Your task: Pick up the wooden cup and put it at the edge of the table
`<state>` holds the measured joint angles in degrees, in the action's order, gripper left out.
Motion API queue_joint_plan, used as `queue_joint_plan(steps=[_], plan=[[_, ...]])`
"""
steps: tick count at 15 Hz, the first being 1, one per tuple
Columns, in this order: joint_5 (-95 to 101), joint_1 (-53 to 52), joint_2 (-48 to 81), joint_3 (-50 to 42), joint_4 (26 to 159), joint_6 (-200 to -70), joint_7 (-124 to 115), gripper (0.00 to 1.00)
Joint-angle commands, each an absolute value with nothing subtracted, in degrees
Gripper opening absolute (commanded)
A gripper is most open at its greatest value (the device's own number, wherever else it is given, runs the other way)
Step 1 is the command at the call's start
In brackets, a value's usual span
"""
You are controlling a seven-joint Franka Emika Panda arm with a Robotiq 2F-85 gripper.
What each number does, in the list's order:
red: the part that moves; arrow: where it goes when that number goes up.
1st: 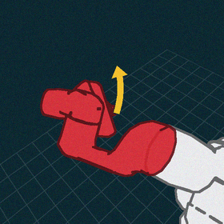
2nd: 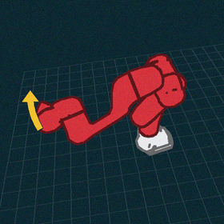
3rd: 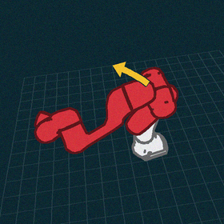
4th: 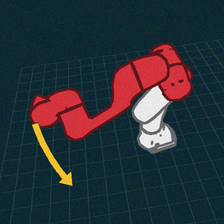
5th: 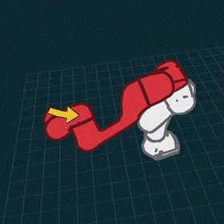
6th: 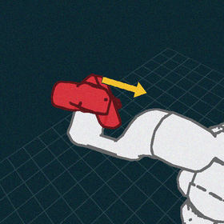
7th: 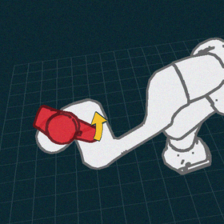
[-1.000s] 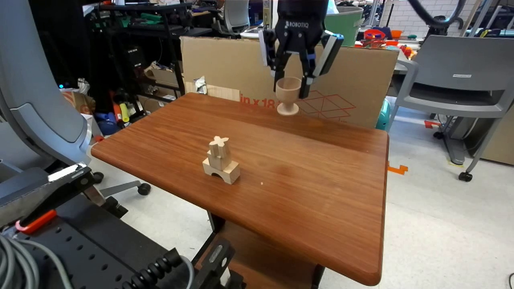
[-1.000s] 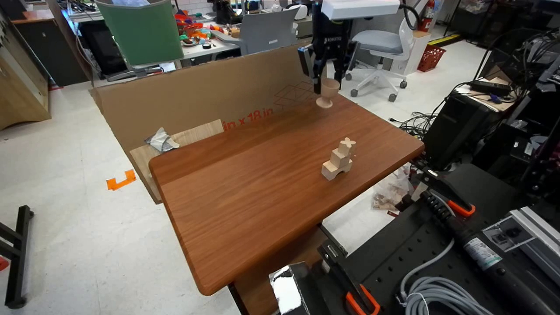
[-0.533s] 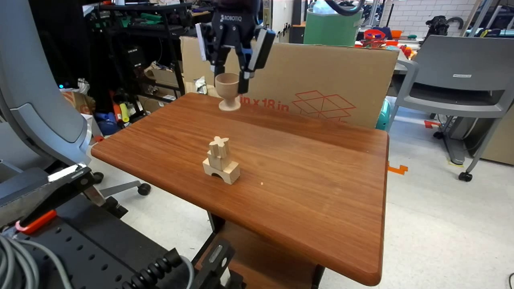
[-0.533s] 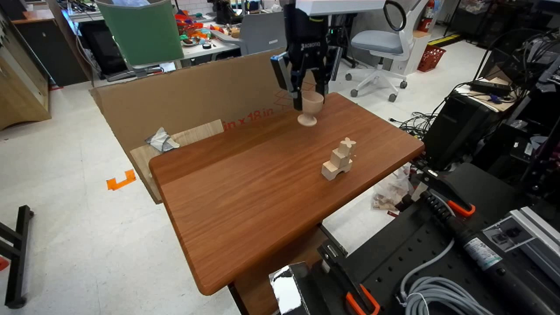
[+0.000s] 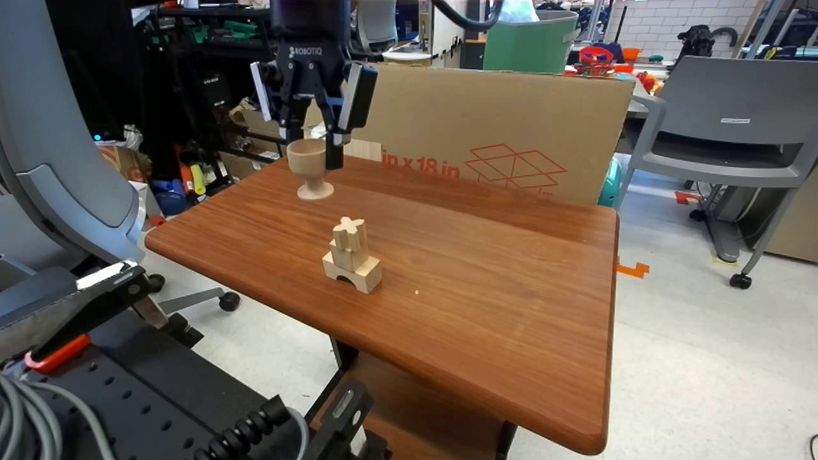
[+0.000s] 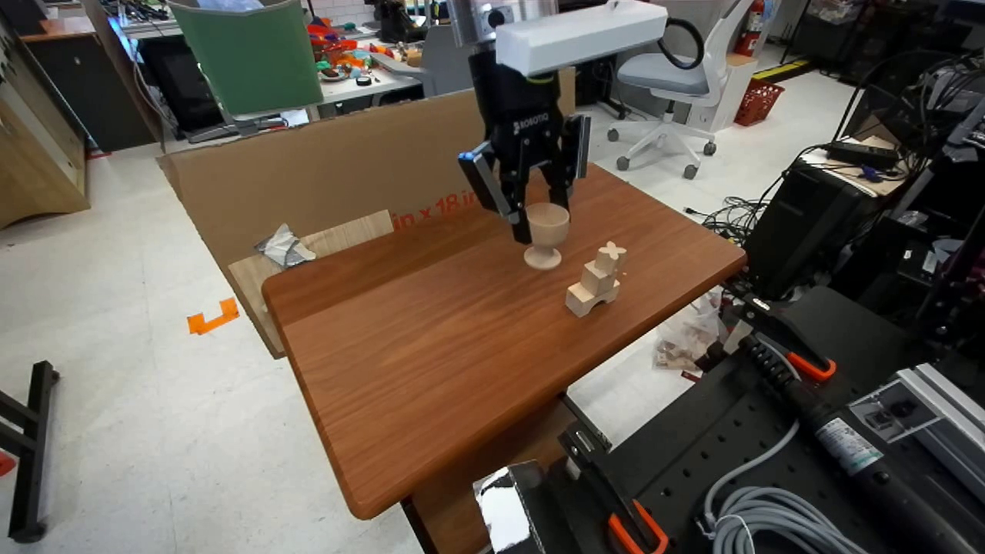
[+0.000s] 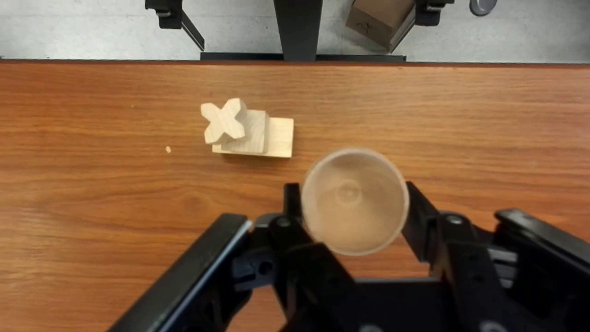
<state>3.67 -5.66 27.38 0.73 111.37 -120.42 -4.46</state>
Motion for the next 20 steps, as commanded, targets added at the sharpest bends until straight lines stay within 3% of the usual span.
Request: queue_joint_plan(steps=[1, 19, 20], plan=[[6.8, -7.6, 29.1, 0.7, 111.3, -119.3, -7.1, 0.28], [7.7, -11.4, 38.1, 0.5, 106.4, -122.1, -12.0, 0.28], [7.4, -11.4, 37.8, 0.7, 106.6, -122.4, -12.1, 0.78]])
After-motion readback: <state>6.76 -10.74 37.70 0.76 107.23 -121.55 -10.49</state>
